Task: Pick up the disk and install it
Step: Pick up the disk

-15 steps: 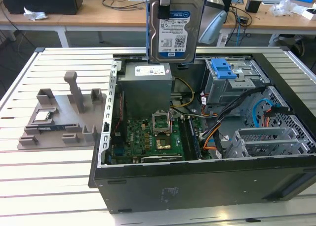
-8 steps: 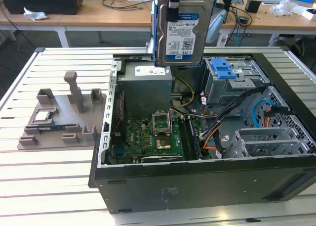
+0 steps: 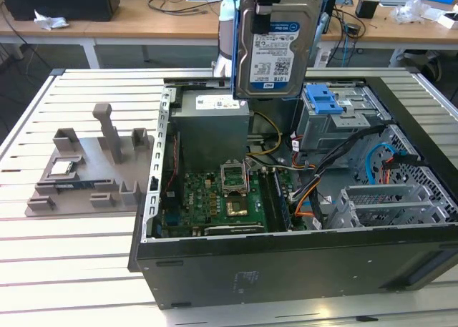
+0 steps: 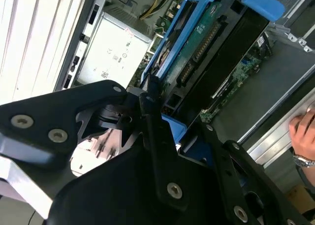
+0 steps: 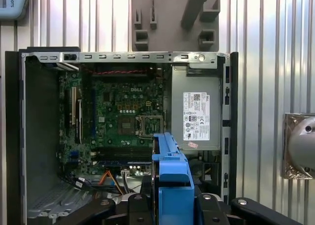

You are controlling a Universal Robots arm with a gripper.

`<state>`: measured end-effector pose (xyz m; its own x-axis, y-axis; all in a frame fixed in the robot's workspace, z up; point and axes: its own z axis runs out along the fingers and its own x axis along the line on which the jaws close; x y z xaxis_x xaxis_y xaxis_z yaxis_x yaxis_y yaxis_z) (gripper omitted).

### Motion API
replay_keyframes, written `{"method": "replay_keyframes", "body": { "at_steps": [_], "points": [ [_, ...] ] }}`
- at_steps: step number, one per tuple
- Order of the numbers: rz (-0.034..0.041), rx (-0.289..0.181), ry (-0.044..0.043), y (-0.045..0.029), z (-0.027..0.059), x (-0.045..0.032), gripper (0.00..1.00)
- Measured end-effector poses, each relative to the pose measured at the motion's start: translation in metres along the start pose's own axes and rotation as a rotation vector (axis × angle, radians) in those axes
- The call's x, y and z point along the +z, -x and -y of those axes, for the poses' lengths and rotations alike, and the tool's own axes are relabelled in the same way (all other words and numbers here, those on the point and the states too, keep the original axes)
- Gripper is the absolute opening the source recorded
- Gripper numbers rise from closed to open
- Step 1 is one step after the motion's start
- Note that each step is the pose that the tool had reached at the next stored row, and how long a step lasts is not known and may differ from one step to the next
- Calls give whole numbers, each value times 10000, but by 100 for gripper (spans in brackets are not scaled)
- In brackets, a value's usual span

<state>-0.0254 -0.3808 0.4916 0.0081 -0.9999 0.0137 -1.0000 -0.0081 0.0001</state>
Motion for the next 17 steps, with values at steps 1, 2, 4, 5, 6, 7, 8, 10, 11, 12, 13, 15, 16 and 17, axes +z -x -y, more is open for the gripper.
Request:
{"method": "replay_keyframes", "body": {
  "at_steps": [1, 2, 4, 5, 6, 7, 8, 10, 11, 12, 13, 15, 16, 17],
  "points": [
    [0, 1, 0, -15, 4, 0, 36],
    [0, 2, 0, -31, 8, 0, 36],
    [0, 1, -1, -66, 12, 1, 36],
    [0, 1, 0, -82, 15, 2, 36],
    [1, 1, 0, -99, 17, 2, 36],
    [0, 2, 0, -113, 19, 2, 36],
    [1, 2, 0, -124, 22, 3, 36],
    [1, 1, 0, -158, 37, 4, 36],
    [0, 1, 0, -177, 46, 4, 36],
    [0, 1, 1, -190, 54, 5, 36],
    [1, 2, 0, -201, 64, 6, 36],
    [0, 2, 0, -228, 84, 7, 36],
    [1, 1, 0, -242, 94, 8, 36],
    [0, 2, 0, -250, 100, 8, 36]
  ]
}}
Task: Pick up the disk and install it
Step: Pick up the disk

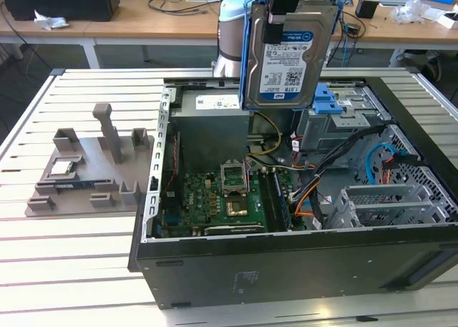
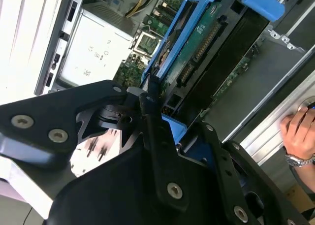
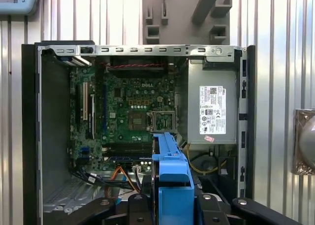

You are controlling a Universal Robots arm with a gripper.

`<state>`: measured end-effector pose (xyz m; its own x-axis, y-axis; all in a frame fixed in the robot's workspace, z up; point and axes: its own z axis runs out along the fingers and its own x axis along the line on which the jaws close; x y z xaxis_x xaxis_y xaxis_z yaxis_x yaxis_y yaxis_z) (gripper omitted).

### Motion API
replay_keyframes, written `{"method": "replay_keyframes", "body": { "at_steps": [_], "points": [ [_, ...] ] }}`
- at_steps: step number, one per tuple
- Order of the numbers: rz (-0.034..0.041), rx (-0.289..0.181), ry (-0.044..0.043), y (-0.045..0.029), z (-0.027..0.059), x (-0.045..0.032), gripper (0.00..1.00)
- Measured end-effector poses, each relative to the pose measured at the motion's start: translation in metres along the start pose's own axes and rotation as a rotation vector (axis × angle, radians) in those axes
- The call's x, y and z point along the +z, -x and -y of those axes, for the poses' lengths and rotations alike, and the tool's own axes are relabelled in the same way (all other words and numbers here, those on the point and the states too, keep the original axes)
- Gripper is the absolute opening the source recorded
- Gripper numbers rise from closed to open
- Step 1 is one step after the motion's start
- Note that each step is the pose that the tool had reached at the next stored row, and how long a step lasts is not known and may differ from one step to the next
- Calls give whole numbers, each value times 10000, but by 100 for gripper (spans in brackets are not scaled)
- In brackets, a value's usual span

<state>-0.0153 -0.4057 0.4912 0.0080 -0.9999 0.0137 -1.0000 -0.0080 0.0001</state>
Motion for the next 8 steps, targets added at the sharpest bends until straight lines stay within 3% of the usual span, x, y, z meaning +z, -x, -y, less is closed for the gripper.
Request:
{"method": "replay_keyframes", "body": {
  "at_steps": [8],
  "points": [
    [0, 0, 0, -124, 94, 6, 36]
  ]
}}
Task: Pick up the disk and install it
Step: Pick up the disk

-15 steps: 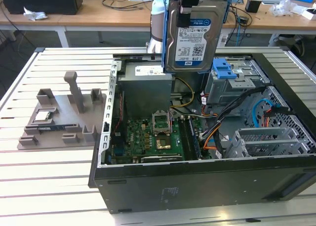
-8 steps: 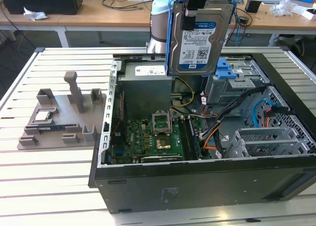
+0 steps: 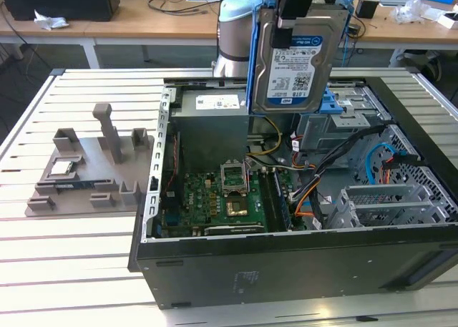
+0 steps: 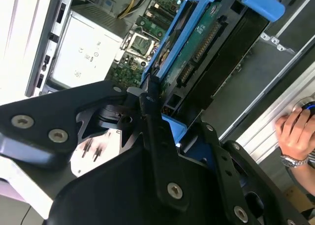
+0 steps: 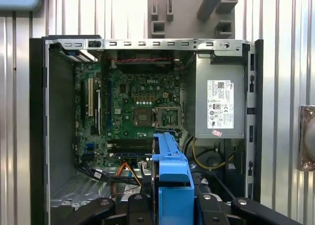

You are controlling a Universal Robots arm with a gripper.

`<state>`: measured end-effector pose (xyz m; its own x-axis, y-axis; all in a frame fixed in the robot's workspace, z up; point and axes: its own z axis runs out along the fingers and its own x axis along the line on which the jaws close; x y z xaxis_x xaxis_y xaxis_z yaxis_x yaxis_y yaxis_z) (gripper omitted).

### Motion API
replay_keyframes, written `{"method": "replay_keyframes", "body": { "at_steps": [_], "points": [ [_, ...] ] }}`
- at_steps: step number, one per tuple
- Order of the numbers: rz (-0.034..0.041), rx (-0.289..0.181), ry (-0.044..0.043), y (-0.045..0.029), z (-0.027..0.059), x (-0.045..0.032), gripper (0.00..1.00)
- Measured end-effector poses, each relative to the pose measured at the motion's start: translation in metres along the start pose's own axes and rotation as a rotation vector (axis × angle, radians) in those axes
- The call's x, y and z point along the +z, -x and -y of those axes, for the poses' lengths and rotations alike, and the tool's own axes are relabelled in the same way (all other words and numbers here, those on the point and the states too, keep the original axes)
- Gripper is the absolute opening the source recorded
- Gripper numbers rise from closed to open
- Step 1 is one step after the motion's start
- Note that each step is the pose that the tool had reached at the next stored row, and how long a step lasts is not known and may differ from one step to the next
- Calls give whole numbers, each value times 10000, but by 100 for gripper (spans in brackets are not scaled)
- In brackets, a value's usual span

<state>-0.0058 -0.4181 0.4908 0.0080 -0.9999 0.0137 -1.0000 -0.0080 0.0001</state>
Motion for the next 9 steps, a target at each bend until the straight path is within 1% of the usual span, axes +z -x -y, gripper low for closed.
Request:
{"method": "replay_keyframes", "body": {
  "at_steps": [4, 6, 9],
  "points": [
    [0, 0, 0, -59, 41, 2, 36],
    [-1, 0, 0, -105, 71, 3, 36],
    [0, 0, 0, -143, 83, 5, 36]
  ]
}}
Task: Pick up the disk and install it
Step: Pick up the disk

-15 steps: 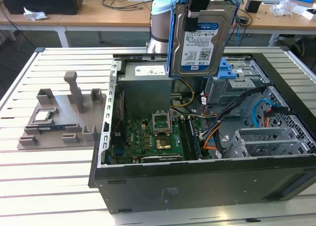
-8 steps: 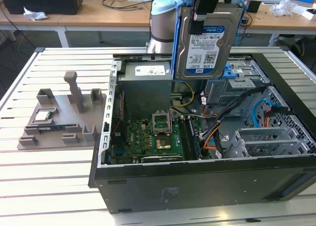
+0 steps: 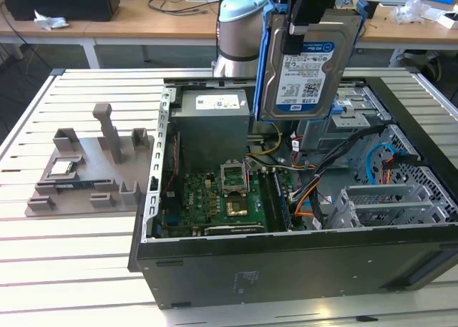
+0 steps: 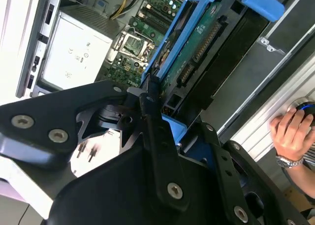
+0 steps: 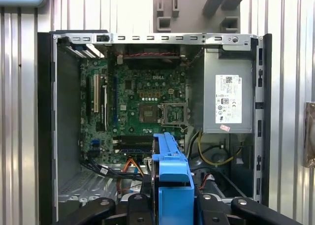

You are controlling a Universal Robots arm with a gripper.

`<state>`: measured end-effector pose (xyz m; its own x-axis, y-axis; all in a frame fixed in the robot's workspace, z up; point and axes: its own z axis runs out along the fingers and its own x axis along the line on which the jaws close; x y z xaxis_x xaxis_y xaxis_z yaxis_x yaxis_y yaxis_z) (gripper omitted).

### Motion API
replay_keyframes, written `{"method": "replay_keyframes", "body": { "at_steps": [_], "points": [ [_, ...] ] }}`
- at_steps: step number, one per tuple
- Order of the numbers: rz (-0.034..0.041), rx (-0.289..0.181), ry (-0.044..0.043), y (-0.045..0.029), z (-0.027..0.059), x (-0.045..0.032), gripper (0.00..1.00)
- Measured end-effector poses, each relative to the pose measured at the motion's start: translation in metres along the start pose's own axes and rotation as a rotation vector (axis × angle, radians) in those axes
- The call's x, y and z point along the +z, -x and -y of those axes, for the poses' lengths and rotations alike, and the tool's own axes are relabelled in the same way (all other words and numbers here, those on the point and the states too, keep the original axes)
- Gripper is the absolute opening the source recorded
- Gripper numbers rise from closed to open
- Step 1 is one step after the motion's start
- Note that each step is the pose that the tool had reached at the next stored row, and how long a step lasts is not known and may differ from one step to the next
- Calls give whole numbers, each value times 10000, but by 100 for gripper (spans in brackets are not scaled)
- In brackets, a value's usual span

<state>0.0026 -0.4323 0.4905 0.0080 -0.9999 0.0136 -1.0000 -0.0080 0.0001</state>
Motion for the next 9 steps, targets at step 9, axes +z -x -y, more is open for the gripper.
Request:
{"method": "replay_keyframes", "body": {
  "at_steps": [9],
  "points": [
    [0, 0, 1, -200, 21, 5, 36]
  ]
}}
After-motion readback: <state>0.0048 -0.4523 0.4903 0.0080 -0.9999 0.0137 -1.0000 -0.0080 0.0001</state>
